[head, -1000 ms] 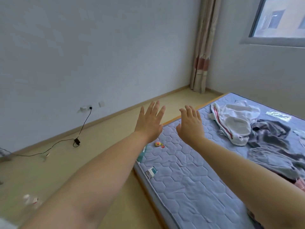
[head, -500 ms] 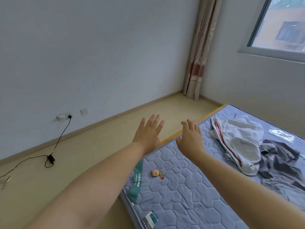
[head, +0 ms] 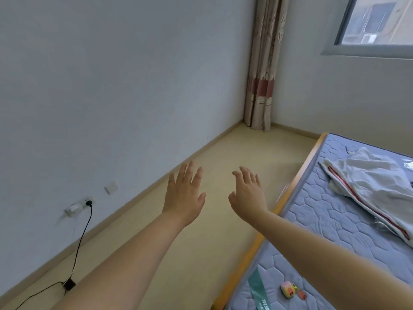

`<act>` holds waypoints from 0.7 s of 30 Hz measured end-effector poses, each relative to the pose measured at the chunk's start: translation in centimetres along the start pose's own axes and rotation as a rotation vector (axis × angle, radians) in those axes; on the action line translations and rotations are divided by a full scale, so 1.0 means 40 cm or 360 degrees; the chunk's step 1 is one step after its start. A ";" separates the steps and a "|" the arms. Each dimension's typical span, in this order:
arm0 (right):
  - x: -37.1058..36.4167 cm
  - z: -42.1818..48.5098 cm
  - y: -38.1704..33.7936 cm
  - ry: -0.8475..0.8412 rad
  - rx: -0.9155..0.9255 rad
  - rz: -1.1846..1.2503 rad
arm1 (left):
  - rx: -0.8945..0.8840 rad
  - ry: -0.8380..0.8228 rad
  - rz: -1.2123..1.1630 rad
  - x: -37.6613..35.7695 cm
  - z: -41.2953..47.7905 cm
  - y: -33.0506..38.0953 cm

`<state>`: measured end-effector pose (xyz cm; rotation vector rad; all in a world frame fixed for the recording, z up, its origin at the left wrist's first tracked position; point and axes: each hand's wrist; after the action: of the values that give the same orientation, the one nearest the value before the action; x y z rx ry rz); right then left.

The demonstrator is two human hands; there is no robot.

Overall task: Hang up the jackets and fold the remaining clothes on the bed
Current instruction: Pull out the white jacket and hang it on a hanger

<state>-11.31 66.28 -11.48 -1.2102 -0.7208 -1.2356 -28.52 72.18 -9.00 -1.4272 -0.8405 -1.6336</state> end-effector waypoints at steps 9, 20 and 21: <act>-0.111 0.234 -0.143 -0.0020 0.0023 -0.0172 | -0.0067 -0.0086 0.0052 -0.087 0.225 -0.201; -0.188 0.556 -0.003 0.0131 -0.0284 -0.0226 | -0.0308 -0.0070 0.0027 -0.143 0.638 -0.198; -0.196 0.593 0.028 0.0144 -0.0307 -0.0233 | -0.0385 -0.0038 0.0034 -0.148 0.694 -0.184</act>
<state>-7.77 91.00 -12.72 -1.2660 -0.6431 -1.4994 -21.86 100.70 -10.67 -1.6178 -0.6550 -1.7509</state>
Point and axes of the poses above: each hand's wrist, its own z-axis towards the middle knuckle, its own x-axis out of the back of the hand, y = z × x, and after that the axes turned 7 degrees about x, right-handed
